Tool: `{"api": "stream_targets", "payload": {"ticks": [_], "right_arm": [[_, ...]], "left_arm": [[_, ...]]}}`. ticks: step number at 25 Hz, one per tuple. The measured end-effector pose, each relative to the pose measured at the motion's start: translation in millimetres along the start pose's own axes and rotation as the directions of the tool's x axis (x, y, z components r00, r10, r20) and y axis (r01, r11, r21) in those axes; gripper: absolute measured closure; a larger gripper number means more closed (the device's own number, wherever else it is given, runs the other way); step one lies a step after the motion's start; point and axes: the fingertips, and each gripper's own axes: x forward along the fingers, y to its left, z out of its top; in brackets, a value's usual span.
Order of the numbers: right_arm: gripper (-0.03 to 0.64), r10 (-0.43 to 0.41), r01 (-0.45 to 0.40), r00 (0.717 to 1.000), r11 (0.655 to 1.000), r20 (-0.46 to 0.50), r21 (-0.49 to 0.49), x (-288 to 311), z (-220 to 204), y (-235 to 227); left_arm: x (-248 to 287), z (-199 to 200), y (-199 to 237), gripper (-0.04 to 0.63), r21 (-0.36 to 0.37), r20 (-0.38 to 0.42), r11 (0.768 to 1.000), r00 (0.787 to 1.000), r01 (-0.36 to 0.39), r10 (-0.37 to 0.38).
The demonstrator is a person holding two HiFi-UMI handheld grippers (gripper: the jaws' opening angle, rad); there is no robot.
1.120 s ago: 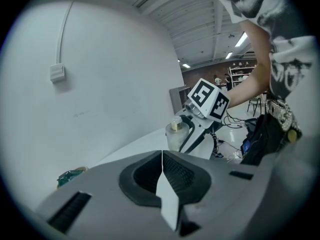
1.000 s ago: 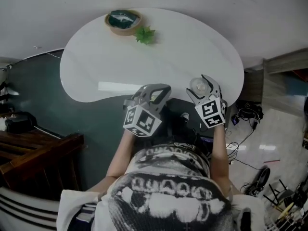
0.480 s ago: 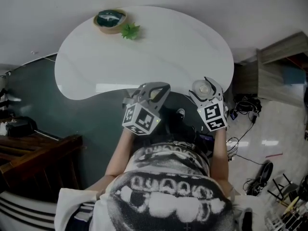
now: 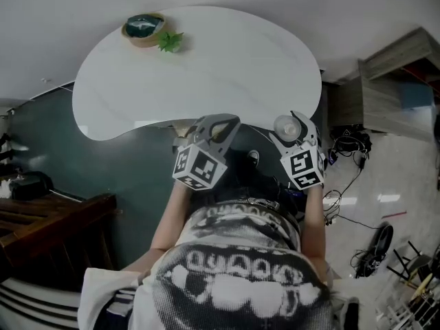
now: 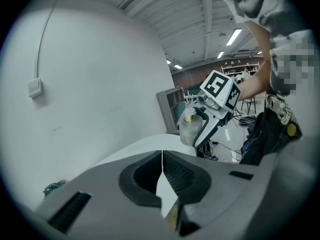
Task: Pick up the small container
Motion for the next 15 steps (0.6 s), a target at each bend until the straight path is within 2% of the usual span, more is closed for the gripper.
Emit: {"api": "stream_targets", "payload": {"ticks": [15], "right_arm": [[0.279, 0.024, -0.024, 1.000, 1.000, -0.014, 0.000, -29, -35, 6]], "left_arm": [[22, 19, -33, 0.591, 0.010, 0.021, 1.000, 1.000, 0.016, -0.016]]}}
